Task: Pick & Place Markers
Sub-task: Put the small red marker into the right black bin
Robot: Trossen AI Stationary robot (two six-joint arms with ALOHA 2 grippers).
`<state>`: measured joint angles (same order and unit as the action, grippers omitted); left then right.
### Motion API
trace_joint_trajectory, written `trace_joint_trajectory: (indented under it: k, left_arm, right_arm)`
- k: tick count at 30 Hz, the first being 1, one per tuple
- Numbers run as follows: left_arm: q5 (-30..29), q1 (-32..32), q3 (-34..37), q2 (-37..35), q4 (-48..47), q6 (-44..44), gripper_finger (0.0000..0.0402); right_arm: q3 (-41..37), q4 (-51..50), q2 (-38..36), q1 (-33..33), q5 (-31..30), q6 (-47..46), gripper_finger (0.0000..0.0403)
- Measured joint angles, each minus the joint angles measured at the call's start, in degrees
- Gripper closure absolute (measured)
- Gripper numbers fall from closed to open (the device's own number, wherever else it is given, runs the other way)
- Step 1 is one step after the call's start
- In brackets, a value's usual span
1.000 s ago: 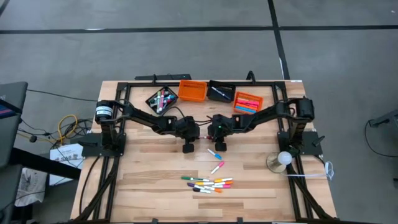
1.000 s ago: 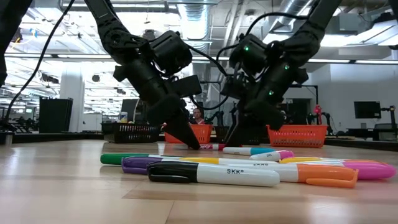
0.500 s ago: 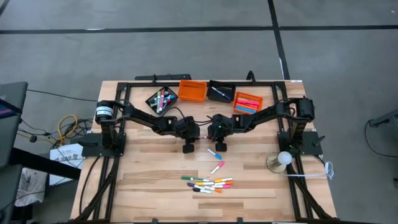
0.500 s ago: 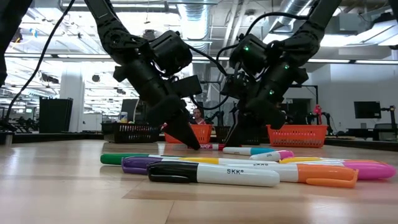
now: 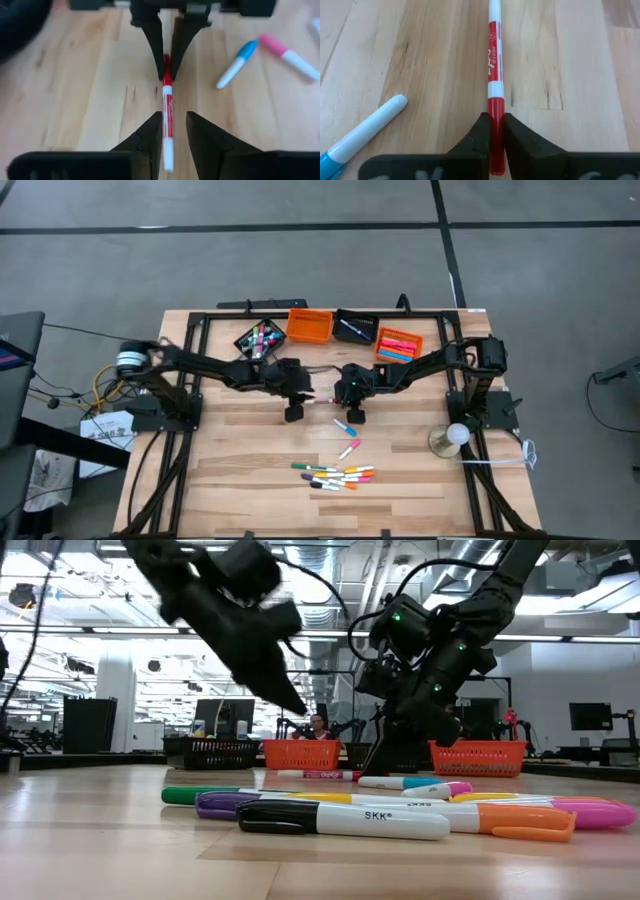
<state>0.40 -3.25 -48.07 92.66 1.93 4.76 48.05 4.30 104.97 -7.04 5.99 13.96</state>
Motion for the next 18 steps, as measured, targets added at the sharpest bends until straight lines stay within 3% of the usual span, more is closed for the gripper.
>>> trace_joint_trajectory:
  k: [6,9,14,18]
  left_arm:
    - [-0.37,0.64,11.31,-12.99,3.37,-5.02,0.0314]
    - [-0.33,1.31,18.44,-17.56,11.9,-7.62,0.0314]
    - [-1.82,1.31,26.15,-20.71,22.24,-9.8,0.0314]
    - [-3.76,1.31,26.66,-20.2,24.34,-9.8,0.0314]
  right_arm:
    - [-0.24,-4.57,-4.59,-0.2,-2.97,-1.78,0.0384]
    - [-0.2,-7.04,-7.85,-0.24,-7.97,-1.56,0.0384]
    - [-0.11,-10.99,-15.04,-3.23,-14.26,-1.47,0.0383]
    - [-0.09,-14.05,-20.65,-8.24,-20.84,-0.91,0.0378]
